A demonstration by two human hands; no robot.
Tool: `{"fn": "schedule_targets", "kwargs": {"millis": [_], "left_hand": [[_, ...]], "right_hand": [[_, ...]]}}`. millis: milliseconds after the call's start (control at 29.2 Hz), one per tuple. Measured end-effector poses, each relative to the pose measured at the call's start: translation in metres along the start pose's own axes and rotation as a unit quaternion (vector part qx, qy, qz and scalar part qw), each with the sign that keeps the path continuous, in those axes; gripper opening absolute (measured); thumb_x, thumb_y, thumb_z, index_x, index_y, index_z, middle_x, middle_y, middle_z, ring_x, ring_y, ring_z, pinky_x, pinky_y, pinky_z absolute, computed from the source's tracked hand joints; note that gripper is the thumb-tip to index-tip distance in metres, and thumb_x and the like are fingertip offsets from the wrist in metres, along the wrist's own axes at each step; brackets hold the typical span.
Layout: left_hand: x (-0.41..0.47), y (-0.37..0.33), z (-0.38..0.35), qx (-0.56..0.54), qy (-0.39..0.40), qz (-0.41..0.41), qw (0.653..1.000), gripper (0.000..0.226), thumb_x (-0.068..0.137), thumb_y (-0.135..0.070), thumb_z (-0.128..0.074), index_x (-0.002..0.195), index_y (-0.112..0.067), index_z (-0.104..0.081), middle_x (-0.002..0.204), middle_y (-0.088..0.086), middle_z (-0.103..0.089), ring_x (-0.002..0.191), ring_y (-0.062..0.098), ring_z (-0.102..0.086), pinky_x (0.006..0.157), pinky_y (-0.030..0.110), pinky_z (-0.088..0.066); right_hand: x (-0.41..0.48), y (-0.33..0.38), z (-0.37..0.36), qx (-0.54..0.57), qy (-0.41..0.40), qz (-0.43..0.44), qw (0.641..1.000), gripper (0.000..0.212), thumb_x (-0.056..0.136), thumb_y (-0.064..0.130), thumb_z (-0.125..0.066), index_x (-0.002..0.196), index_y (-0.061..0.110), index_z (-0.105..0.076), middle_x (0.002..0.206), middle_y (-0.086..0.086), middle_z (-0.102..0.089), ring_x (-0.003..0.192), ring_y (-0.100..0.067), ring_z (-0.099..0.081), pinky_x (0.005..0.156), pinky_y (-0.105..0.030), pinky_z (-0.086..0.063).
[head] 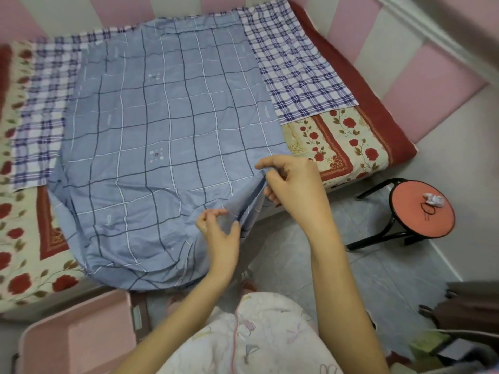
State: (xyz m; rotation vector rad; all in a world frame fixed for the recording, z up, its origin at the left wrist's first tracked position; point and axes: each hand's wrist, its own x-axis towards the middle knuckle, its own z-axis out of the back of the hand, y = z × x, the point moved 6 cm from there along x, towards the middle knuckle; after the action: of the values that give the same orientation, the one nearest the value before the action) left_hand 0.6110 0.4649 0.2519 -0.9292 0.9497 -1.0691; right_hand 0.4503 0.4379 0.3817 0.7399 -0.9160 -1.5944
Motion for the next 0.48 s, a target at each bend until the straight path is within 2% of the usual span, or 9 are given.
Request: {"fn": "schedule_targets", "kwargs": {"millis": [69, 137, 274, 377, 480], "left_hand": [[-0.006, -0.030, 0.003, -0.018, -0.003, -0.153, 0.988, 0.027, 0.082, -0.004, -0.062, 0.102, -0.015, -0.047, 0.124, 0.005, -0.032, 0.119, 0.011, -0.040, 0.103, 0.025, -0.034], [-0.006, -0.055, 0.001, -0.029, 0.006, -0.214, 0.976, 0.029, 0.080, -0.016, -0.062, 0.104, -0.015, -0.046, 0.117, 0.001, -0.039, 0.114, 0.005, -0.043, 0.098, 0.020, -0.036], [0.002, -0.090, -0.005, -0.073, 0.033, -0.211, 0.974, 0.034, 0.075, -0.025, -0.059, 0.104, -0.013, -0.048, 0.103, -0.002, -0.051, 0.098, 0.007, -0.052, 0.085, 0.019, -0.042], [-0.003, -0.102, -0.002, -0.060, 0.048, -0.260, 0.963, 0.030, 0.078, -0.025, -0.062, 0.102, -0.011, -0.051, 0.100, 0.001, -0.054, 0.095, 0.010, -0.055, 0.083, 0.020, -0.044], [-0.011, -0.101, 0.005, -0.051, 0.037, -0.299, 0.952, 0.022, 0.082, -0.014, -0.060, 0.102, -0.009, -0.052, 0.098, -0.002, -0.054, 0.095, 0.011, -0.055, 0.083, 0.024, -0.046]], "right_hand": [[-0.001, 0.007, -0.004, -0.006, 0.008, 0.014, 1.000, 0.024, 0.089, 0.008, -0.053, 0.099, 0.019, -0.072, 0.056, 0.002, -0.064, 0.048, -0.006, -0.059, 0.054, -0.023, -0.052], [-0.003, 0.012, -0.006, -0.002, 0.017, 0.016, 1.000, 0.023, 0.088, 0.007, -0.054, 0.098, 0.018, -0.072, 0.055, 0.005, -0.062, 0.046, -0.005, -0.056, 0.051, -0.018, -0.047], [-0.011, 0.018, -0.007, -0.001, 0.029, 0.020, 0.999, 0.023, 0.085, 0.003, -0.055, 0.096, 0.014, -0.072, 0.055, 0.011, -0.058, 0.045, -0.003, -0.055, 0.048, -0.017, -0.046], [-0.012, 0.018, -0.003, 0.001, 0.023, 0.009, 1.000, 0.024, 0.084, 0.003, -0.055, 0.094, 0.018, -0.072, 0.051, 0.002, -0.059, 0.042, -0.006, -0.053, 0.048, -0.022, -0.048], [-0.013, 0.018, 0.004, -0.019, 0.014, 0.005, 1.000, 0.027, 0.082, 0.004, -0.055, 0.099, 0.019, -0.069, 0.051, -0.004, -0.061, 0.044, -0.009, -0.056, 0.053, -0.028, -0.052]]}}
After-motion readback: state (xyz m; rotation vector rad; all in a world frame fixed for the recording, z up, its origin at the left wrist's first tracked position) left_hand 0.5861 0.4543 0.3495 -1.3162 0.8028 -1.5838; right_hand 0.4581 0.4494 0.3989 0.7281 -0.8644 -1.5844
